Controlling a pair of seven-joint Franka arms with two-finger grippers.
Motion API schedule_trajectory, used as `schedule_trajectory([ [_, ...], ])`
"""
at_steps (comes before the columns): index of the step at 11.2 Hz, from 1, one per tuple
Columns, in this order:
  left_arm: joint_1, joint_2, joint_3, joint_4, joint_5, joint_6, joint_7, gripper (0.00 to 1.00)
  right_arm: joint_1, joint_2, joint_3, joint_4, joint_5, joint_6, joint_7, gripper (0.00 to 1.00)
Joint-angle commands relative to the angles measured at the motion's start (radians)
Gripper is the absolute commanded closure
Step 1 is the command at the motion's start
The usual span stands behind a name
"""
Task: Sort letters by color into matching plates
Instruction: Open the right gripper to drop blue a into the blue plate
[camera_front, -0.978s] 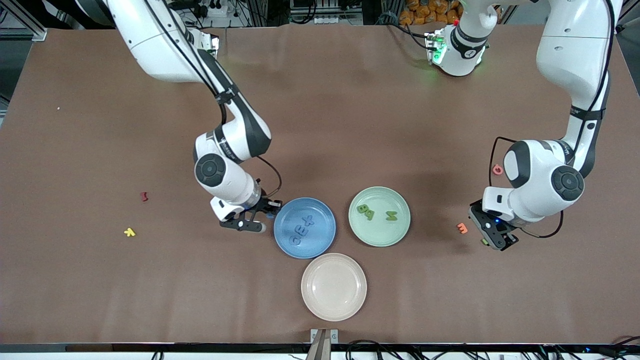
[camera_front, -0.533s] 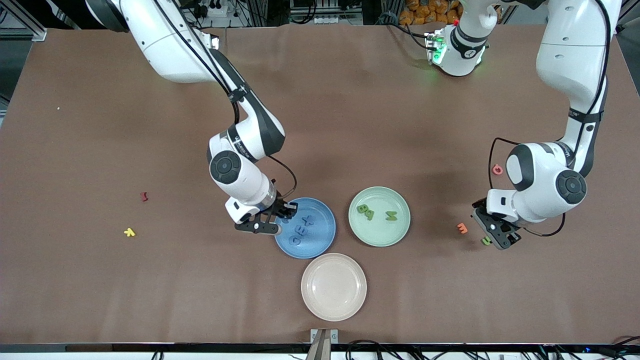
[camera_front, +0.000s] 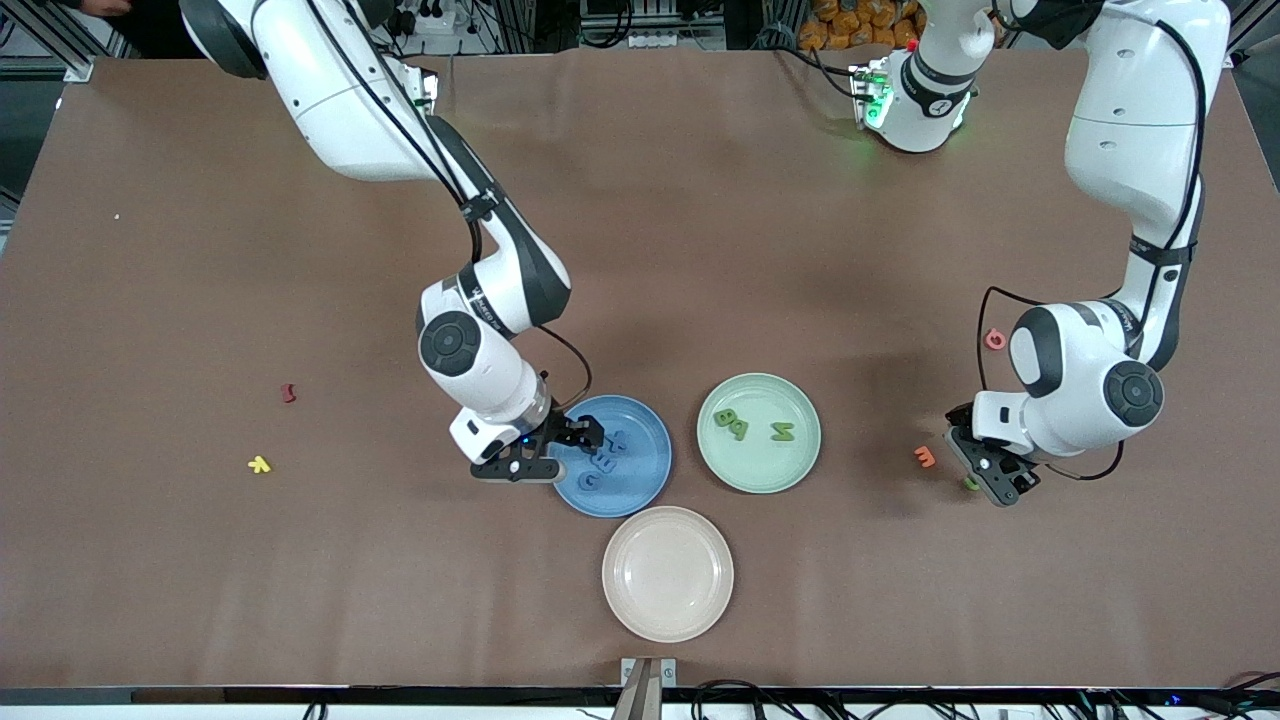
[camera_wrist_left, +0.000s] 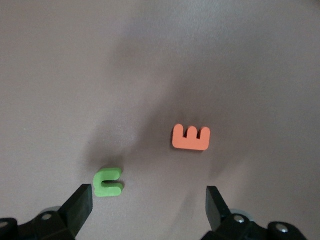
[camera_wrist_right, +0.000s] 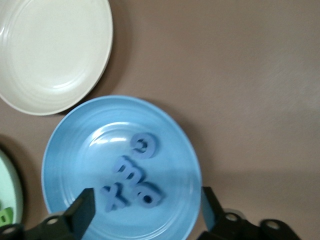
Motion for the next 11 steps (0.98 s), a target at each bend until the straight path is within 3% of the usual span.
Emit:
schedule_trajectory([
  [1, -0.001, 0.055, 0.015, 0.078, -0.043, -0.063, 0.077, 0.00, -0.041, -0.014, -0.054, 0.021, 0.019, -0.086, -0.154, 0.00],
  [3, 0.001, 0.070, 0.015, 0.095, -0.042, -0.065, 0.086, 0.00, -0.081, -0.031, -0.107, 0.024, 0.019, -0.157, -0.270, 0.00],
  [7, 0.033, 0.128, 0.013, 0.152, -0.043, -0.082, 0.169, 0.00, -0.255, -0.075, -0.127, 0.022, 0.006, -0.261, -0.507, 0.00],
  [8, 0.042, 0.133, 0.012, 0.152, -0.043, -0.082, 0.175, 0.04, -0.298, -0.083, -0.133, 0.021, 0.004, -0.271, -0.561, 0.00],
  [11, 0.045, 0.142, 0.010, 0.171, -0.051, -0.111, 0.175, 0.06, -0.378, -0.109, -0.186, 0.018, 0.001, -0.312, -0.643, 0.00],
])
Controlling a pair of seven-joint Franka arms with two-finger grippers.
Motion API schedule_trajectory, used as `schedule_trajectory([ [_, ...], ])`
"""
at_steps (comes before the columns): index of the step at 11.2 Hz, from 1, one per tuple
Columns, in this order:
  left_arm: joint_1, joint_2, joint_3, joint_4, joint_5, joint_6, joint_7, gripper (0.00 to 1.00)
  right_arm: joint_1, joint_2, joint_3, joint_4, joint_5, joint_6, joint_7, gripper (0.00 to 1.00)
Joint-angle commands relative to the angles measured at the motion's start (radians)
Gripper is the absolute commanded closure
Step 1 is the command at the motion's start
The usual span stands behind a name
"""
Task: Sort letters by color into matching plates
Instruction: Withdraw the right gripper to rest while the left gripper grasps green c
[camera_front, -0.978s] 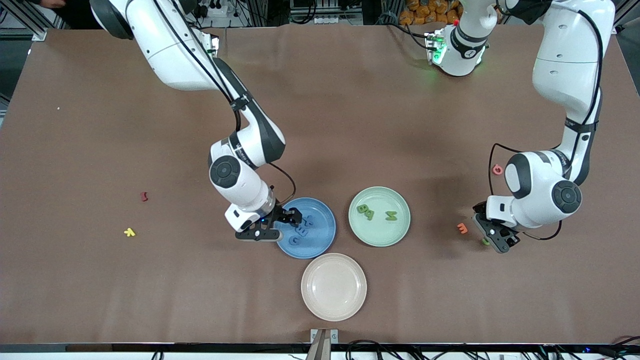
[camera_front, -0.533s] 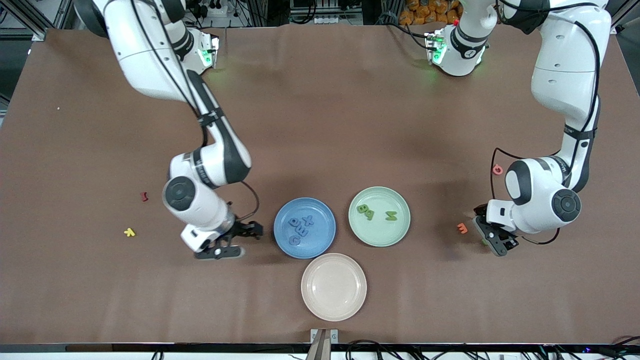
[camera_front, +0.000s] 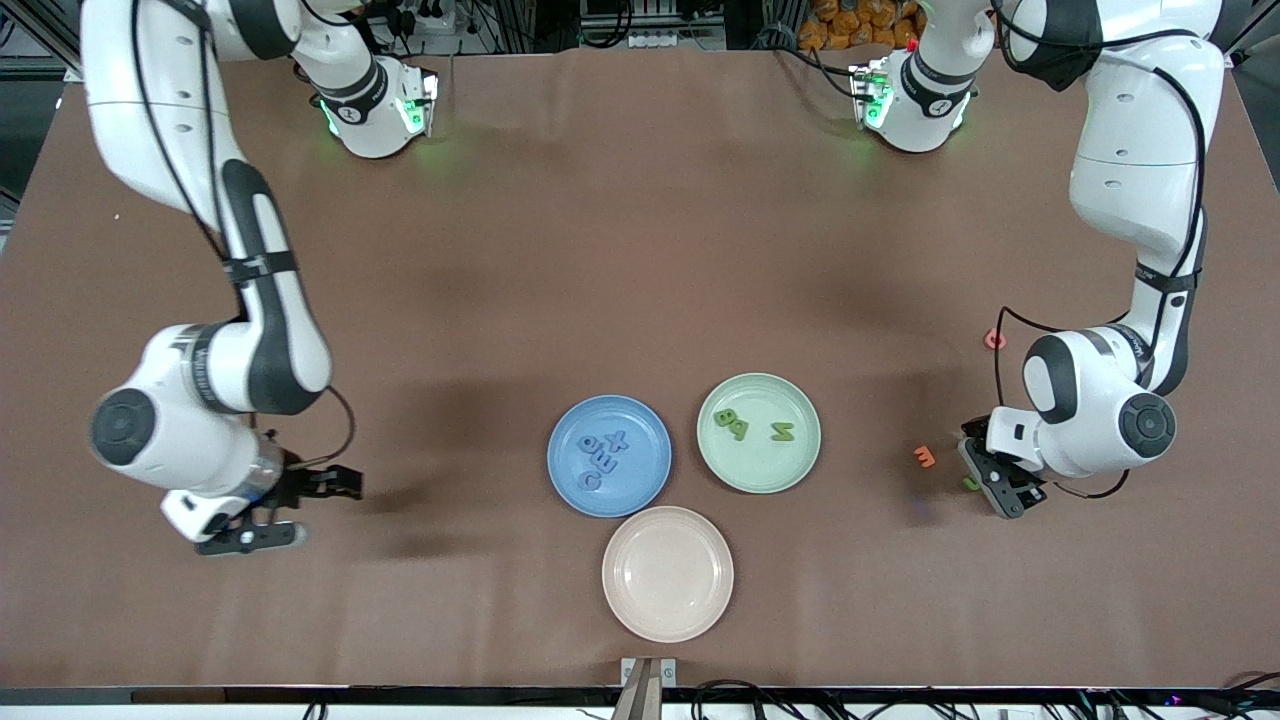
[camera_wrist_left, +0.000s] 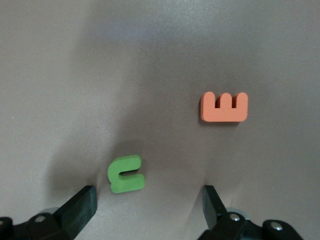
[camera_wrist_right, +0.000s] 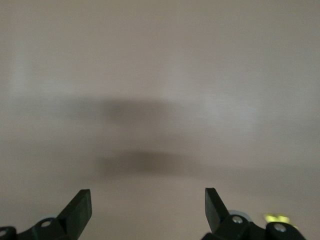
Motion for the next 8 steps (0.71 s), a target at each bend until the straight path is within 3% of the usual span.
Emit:
schedule_trajectory([
  [1, 0.005, 0.029, 0.001, 0.045, -0.041, -0.049, 0.036, 0.08, -0.057, -0.067, -0.049, -0.026, -0.002, -0.068, -0.071, 0.00],
  [3, 0.005, 0.029, 0.001, 0.045, -0.042, -0.052, 0.036, 0.15, -0.093, -0.132, -0.070, -0.026, -0.005, -0.174, -0.073, 0.00],
  [8, -0.015, 0.021, -0.002, 0.061, -0.041, -0.061, 0.007, 0.21, -0.112, -0.373, -0.102, -0.028, -0.040, -0.502, -0.061, 0.00],
])
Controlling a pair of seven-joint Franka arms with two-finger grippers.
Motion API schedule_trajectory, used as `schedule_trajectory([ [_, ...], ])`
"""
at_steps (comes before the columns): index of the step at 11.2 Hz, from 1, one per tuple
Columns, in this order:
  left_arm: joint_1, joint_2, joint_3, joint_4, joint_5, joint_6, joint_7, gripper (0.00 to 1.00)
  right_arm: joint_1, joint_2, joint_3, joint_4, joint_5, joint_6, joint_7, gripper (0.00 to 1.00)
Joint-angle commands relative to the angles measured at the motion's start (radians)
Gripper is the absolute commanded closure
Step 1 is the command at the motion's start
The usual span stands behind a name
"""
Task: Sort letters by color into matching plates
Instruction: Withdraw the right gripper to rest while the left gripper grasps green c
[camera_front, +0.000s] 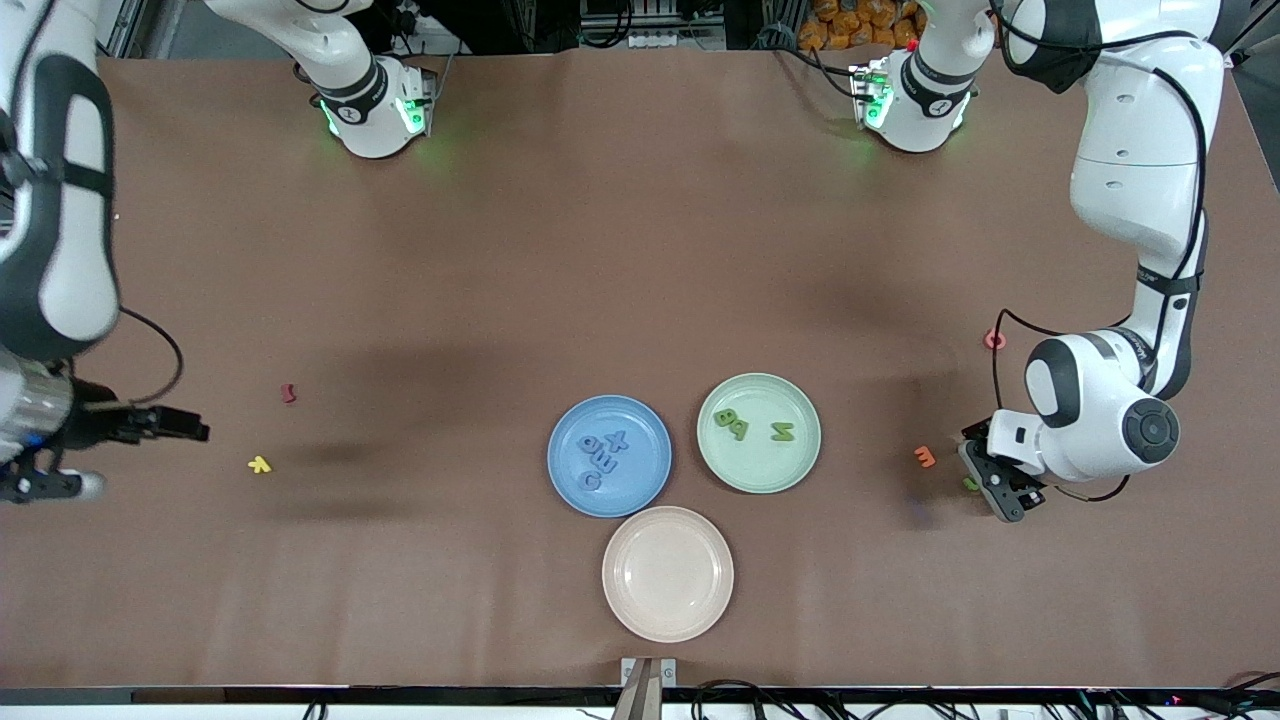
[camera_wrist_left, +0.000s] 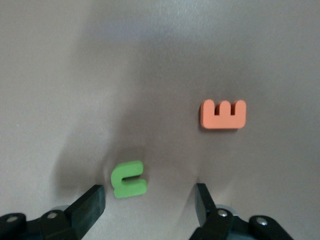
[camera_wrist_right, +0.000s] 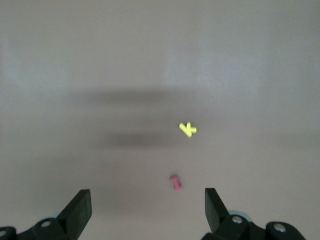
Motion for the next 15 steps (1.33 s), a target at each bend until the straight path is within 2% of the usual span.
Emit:
schedule_trajectory([
  [1, -0.023, 0.008, 0.000, 0.032, -0.030, -0.037, -0.001, 0.23, -0.015, -0.188, 0.003, -0.036, -0.032, -0.181, 0.009, 0.00],
  [2, -0.031, 0.007, 0.000, 0.032, -0.027, -0.037, -0.004, 0.25, -0.017, -0.237, 0.003, -0.035, -0.058, -0.232, 0.023, 0.00],
  [3, -0.038, 0.004, 0.002, 0.032, -0.022, -0.037, -0.004, 0.34, -0.015, -0.279, 0.005, -0.035, -0.076, -0.272, 0.061, 0.00],
  [4, -0.041, 0.002, 0.002, 0.032, -0.019, -0.037, -0.001, 0.47, -0.014, -0.314, 0.006, -0.035, -0.081, -0.304, 0.104, 0.00],
  [5, -0.040, 0.002, 0.002, 0.032, -0.019, -0.037, 0.004, 0.49, -0.012, -0.342, 0.008, -0.035, -0.082, -0.324, 0.136, 0.00],
  [8, -0.035, 0.002, 0.007, 0.030, 0.008, -0.037, 0.013, 0.46, -0.001, -0.423, 0.017, -0.055, -0.085, -0.348, 0.207, 0.00],
  [10, -0.035, 0.002, 0.007, 0.032, 0.026, -0.035, 0.013, 0.45, 0.008, -0.455, 0.022, -0.108, -0.102, -0.288, 0.227, 0.00],
  [12, -0.034, 0.001, 0.008, 0.032, 0.027, -0.037, 0.030, 0.44, 0.032, -0.460, 0.023, -0.162, -0.136, -0.221, 0.238, 0.00],
  [15, -0.029, 0.001, 0.010, 0.032, 0.030, -0.035, 0.079, 0.44, 0.081, -0.443, 0.023, -0.147, -0.180, -0.219, 0.313, 0.00],
])
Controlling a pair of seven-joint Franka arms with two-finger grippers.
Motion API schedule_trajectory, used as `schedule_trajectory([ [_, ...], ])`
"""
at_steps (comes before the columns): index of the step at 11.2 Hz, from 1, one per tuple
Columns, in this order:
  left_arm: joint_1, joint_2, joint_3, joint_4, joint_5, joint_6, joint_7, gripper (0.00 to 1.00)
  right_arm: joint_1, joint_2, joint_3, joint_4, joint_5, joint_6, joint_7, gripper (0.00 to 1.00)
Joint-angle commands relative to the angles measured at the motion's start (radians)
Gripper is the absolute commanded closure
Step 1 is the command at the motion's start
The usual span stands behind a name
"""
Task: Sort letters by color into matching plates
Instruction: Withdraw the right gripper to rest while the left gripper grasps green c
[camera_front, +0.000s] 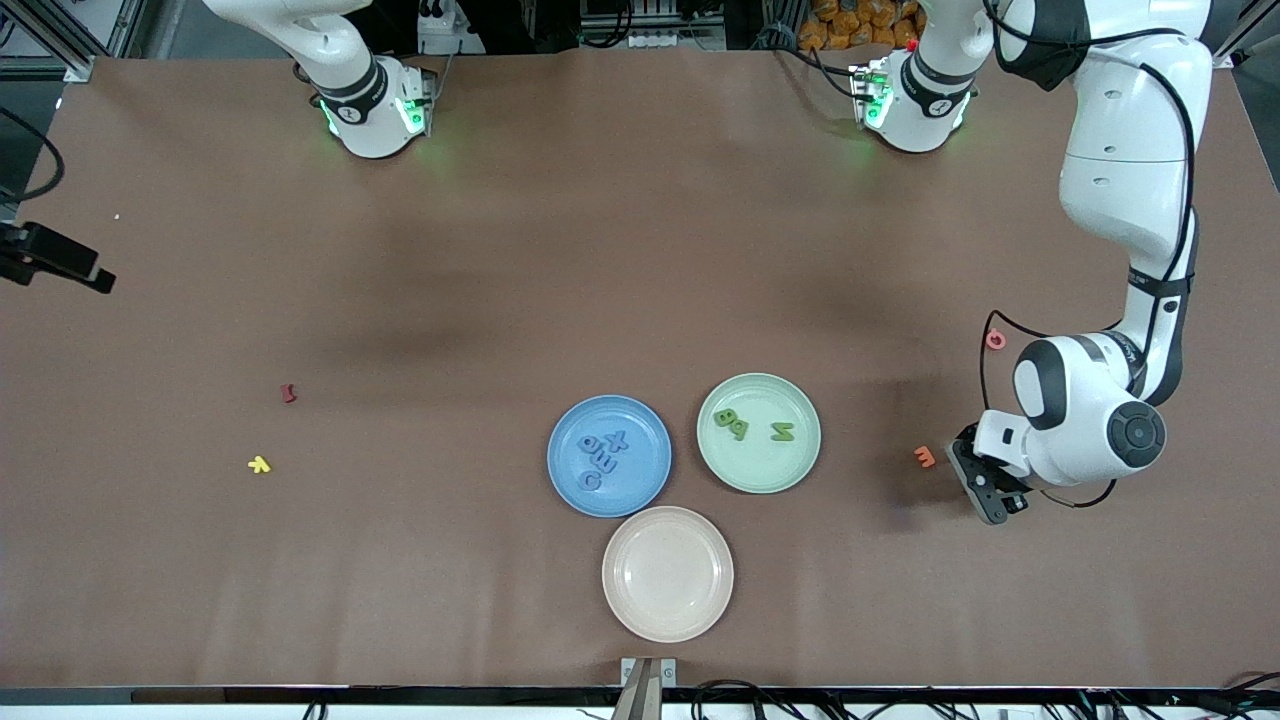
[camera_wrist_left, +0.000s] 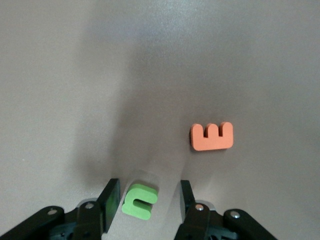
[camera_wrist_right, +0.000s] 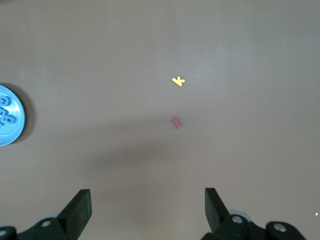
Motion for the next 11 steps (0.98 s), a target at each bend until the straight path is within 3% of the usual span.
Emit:
schedule_trajectory([
  [1, 0.005, 0.000, 0.005, 0.008, 0.024, -0.017, 0.054, 0.45, 0.039, -0.021, 0.003, -0.002, -0.040, 0.001, 0.064, 0.00],
  [2, 0.007, 0.002, 0.005, 0.008, 0.025, -0.017, 0.062, 0.48, 0.038, -0.018, 0.003, 0.023, -0.038, -0.012, 0.065, 0.00],
  [5, 0.008, 0.002, 0.007, 0.008, 0.024, -0.017, 0.081, 0.86, 0.036, -0.013, 0.003, 0.064, -0.032, -0.030, 0.062, 0.00],
  [7, 0.008, 0.002, 0.005, 0.008, 0.024, -0.017, 0.081, 1.00, 0.036, -0.013, 0.003, 0.065, -0.035, -0.036, 0.065, 0.00],
  [11, 0.005, -0.014, -0.001, 0.008, 0.007, -0.017, 0.039, 1.00, 0.036, -0.012, 0.002, 0.065, -0.037, -0.038, 0.065, 0.00],
])
